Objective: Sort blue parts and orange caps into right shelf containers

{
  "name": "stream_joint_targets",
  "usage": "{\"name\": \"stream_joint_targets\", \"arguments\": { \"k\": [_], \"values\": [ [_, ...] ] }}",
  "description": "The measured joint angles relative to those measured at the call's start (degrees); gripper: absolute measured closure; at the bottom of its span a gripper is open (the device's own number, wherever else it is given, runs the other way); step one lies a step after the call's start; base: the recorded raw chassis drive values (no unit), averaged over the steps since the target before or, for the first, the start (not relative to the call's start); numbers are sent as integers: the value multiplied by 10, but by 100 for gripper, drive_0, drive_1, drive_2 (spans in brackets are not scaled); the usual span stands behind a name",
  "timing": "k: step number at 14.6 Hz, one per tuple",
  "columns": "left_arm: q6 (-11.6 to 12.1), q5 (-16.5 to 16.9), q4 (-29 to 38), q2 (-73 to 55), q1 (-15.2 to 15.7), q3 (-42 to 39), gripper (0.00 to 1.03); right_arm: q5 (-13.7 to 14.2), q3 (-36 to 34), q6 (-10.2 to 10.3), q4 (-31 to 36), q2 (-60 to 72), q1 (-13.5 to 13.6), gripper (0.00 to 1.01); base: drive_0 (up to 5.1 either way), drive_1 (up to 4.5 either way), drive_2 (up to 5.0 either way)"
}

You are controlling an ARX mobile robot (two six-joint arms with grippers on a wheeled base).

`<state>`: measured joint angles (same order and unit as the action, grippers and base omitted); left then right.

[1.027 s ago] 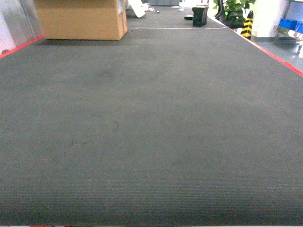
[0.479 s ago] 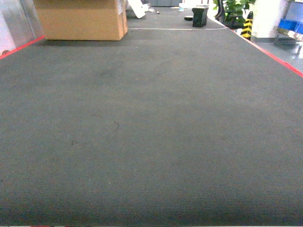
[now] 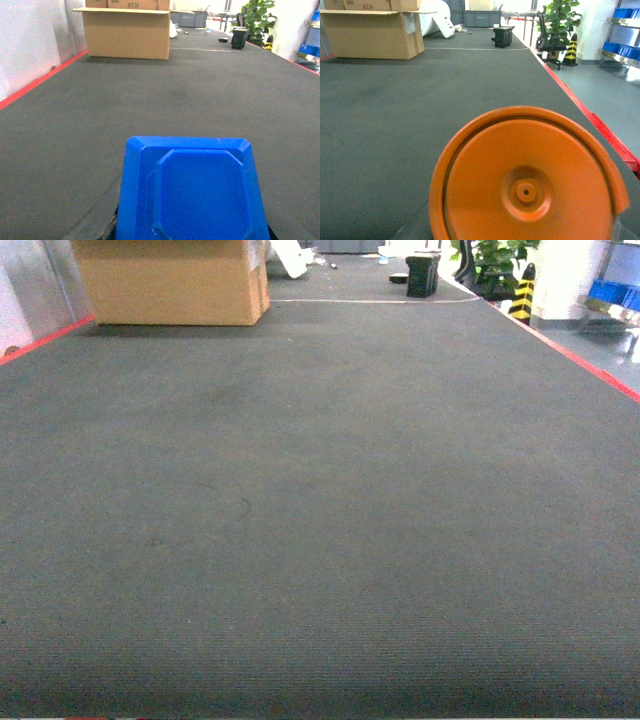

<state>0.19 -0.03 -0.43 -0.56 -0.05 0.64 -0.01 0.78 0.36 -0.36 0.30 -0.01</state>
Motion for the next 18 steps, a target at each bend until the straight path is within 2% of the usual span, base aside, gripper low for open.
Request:
{"name": "stream_joint_targets", "arguments": {
  "k": [18],
  "values": [
    [0, 0, 0, 0, 0, 0, 61, 0, 0, 0, 0, 0, 0, 56, -155, -155, -155]
  ]
}}
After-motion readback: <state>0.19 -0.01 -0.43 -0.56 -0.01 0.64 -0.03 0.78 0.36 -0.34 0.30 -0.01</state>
